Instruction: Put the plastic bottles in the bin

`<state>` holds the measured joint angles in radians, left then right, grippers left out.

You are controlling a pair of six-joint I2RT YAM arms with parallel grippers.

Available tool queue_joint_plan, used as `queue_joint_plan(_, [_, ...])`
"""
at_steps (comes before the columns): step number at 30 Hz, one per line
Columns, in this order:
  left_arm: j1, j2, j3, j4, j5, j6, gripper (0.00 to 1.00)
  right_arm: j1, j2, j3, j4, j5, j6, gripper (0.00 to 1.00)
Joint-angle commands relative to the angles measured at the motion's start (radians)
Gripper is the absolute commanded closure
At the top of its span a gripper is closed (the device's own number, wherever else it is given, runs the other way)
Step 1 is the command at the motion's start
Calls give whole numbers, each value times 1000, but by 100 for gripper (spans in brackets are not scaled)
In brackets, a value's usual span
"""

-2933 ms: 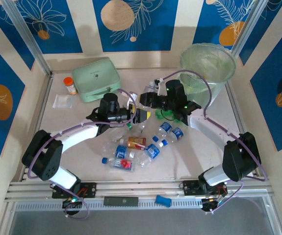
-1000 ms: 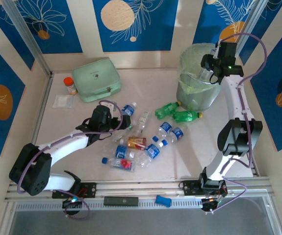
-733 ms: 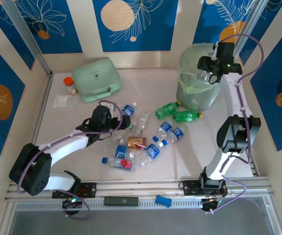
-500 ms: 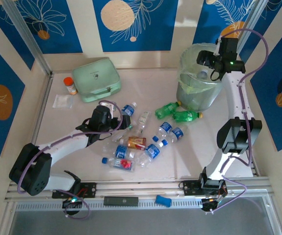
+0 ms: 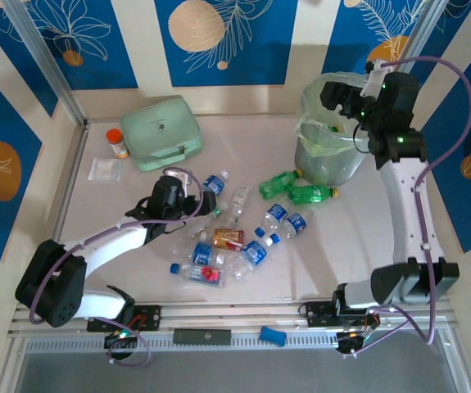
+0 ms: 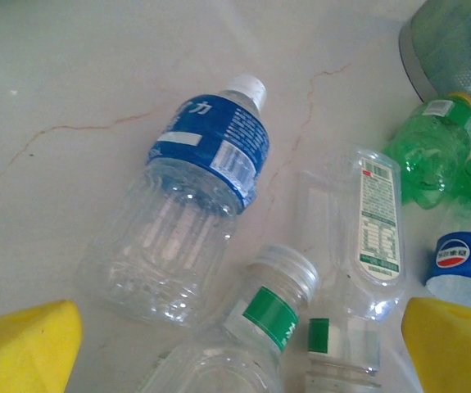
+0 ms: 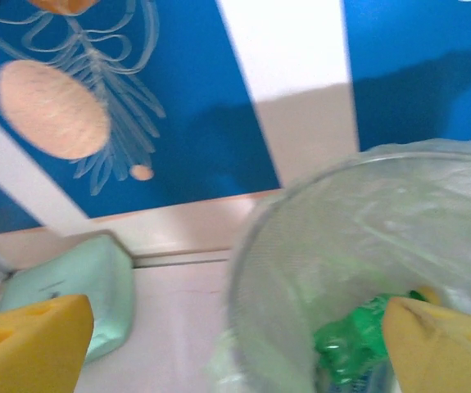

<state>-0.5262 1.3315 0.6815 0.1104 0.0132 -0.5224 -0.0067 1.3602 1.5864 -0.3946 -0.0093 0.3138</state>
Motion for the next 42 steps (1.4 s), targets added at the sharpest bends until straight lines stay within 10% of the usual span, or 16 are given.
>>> queue_joint_plan(1, [44, -7, 40, -11, 3, 6, 0, 42, -49, -132, 128, -116, 73, 7])
queue_joint_plan(18, [179, 212, 256, -182, 235, 168, 0, 389, -108, -603, 403, -50, 276, 1])
queue_joint_plan(42, [127, 579, 626, -530, 144, 443, 9, 430, -87, -751, 494, -54, 393, 1])
